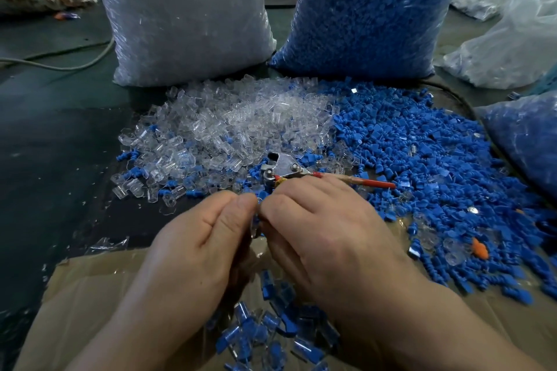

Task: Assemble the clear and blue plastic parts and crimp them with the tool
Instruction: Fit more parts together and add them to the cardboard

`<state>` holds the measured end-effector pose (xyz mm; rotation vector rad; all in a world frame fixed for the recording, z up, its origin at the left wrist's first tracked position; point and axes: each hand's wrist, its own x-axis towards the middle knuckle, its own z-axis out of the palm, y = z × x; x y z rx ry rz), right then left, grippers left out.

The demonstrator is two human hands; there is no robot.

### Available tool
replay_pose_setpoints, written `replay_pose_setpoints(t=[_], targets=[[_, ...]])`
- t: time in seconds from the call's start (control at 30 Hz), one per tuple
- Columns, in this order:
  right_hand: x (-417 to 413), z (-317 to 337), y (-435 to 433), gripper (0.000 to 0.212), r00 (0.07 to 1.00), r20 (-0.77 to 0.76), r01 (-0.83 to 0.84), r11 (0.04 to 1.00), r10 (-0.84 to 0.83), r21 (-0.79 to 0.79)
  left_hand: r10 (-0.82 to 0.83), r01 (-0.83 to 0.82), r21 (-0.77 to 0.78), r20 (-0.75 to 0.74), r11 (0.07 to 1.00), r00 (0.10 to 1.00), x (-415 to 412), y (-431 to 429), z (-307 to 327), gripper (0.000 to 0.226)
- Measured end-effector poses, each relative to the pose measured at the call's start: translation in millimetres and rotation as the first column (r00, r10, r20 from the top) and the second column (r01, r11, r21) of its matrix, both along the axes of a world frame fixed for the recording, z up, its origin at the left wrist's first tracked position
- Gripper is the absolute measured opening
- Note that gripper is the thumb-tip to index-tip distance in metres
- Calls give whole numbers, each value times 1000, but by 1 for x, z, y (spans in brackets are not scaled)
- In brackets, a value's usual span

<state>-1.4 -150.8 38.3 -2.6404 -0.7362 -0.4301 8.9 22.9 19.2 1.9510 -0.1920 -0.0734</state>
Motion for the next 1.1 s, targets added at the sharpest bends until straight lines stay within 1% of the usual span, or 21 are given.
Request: replay_pose_setpoints(t=[0.07,0.1,0.13,0.17,0.2,0.23,0.27,0.3,0.33,0.37,0.4,0.43,0.47,0.57,0.7,0.77,0.87,0.93,1.03,1.07,1.1], targets=[[-2,2,3,25,993,-119,32,994,-20,100,-33,33,-7,41,999,999,1,1,0,55],[-4,3,5,25,964,-263,97,973,-39,211,-52,53,-3,100,999,994,0,1,1,47],[-6,6,6,24,891,-455,186,910,4,371,-86,86,12,180,996,980,-1,0,2,38],[-7,8,7,21,768,-627,319,772,131,551,-124,120,34,254,992,959,-2,-1,3,31],[-7,12,6,19,624,-737,465,636,259,616,-159,152,50,305,987,939,-4,-1,4,28],[-7,16,4,18,541,-773,529,580,331,619,-190,180,59,310,982,931,-4,0,6,28],[-6,17,3,20,523,-790,522,613,318,593,-210,200,66,283,978,936,-3,3,8,28],[-5,15,0,23,562,-796,476,699,224,533,-217,200,94,246,975,945,-1,7,9,27],[-3,13,-4,27,649,-758,401,815,69,418,-215,184,151,217,971,952,2,11,10,23],[-3,11,-6,30,746,-661,323,911,-77,258,-210,162,232,201,959,957,5,16,11,17],[-3,10,-9,31,819,-544,263,962,-181,75,-205,140,310,188,941,961,8,20,11,13],[-4,9,-10,31,866,-450,217,975,-218,-56,-206,130,378,169,917,964,10,24,12,12],[-5,8,-10,31,888,-407,179,976,-216,-128,-216,137,434,139,890,966,12,27,13,13],[-6,7,-7,27,891,-431,69,979,-146,-190,-282,217,558,34,801,959,10,26,12,20],[-5,8,-6,18,873,-484,-54,973,-63,-224,-365,332,513,-38,792,930,5,20,9,30],[-3,7,-8,15,847,-529,-77,972,-55,-224,-358,335,500,-52,799,932,5,19,7,29],[1,1,-11,16,852,-507,27,977,-134,-213,-180,83,586,110,806,977,12,20,-1,19],[3,-5,-11,20,895,-390,145,967,-218,-207,-62,-76,654,186,752,980,19,19,-6,41],[9,-13,-3,36,916,-264,240,940,-302,-241,-3,-166,787,209,593,978,28,17,-12,91],[12,-15,0,42,918,-242,250,933,-314,-259,-6,-171,815,209,554,978,29,15,-13,97],[14,-17,3,46,921,-223,254,927,-319,-276,-20,-165,822,210,545,978,29,12,-14,94]])
